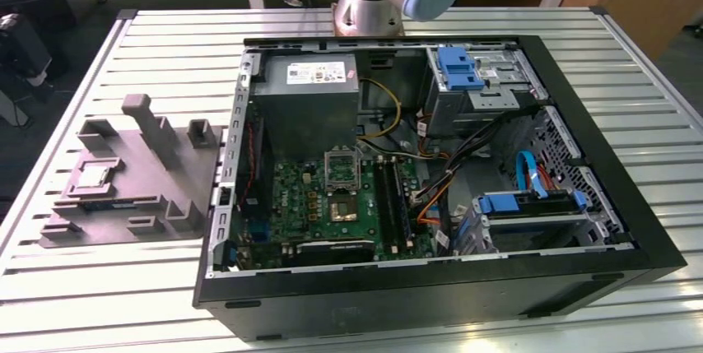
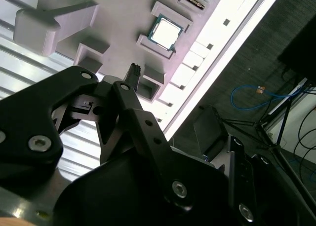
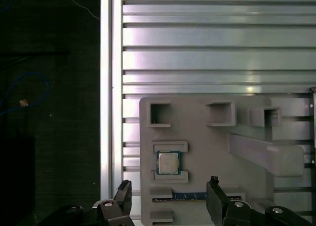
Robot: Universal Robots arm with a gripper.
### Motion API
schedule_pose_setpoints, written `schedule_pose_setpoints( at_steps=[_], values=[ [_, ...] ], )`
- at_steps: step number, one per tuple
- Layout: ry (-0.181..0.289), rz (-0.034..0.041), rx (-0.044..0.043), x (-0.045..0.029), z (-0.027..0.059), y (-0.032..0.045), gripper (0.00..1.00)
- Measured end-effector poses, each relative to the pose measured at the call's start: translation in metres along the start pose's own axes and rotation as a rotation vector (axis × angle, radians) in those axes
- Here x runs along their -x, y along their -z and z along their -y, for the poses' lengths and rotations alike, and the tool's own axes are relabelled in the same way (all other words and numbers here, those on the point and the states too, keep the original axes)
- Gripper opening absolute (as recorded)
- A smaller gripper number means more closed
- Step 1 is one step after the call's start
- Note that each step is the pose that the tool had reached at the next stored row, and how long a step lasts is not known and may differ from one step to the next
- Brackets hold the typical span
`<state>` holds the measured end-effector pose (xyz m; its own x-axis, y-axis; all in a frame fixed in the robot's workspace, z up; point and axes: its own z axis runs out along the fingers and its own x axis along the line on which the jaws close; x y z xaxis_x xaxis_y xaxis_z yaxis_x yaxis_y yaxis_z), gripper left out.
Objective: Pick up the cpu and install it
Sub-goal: 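Pick up the cpu and move it towards the insertion slot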
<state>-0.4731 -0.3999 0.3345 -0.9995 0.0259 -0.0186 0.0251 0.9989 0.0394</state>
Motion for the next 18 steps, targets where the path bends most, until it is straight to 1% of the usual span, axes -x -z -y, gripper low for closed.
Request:
schedule_pose_setpoints(
  at_steps=[3,7,18],
  values=[
    [0.002,-0.0016,-0.0002,0.0,0.0013,-0.0018,0.71],
    [0.017,-0.0036,0.0,0.0,0.0017,-0.0035,0.71],
    [0.027,-0.0038,0.0003,0.0,0.0019,-0.0055,0.71]
  ],
)
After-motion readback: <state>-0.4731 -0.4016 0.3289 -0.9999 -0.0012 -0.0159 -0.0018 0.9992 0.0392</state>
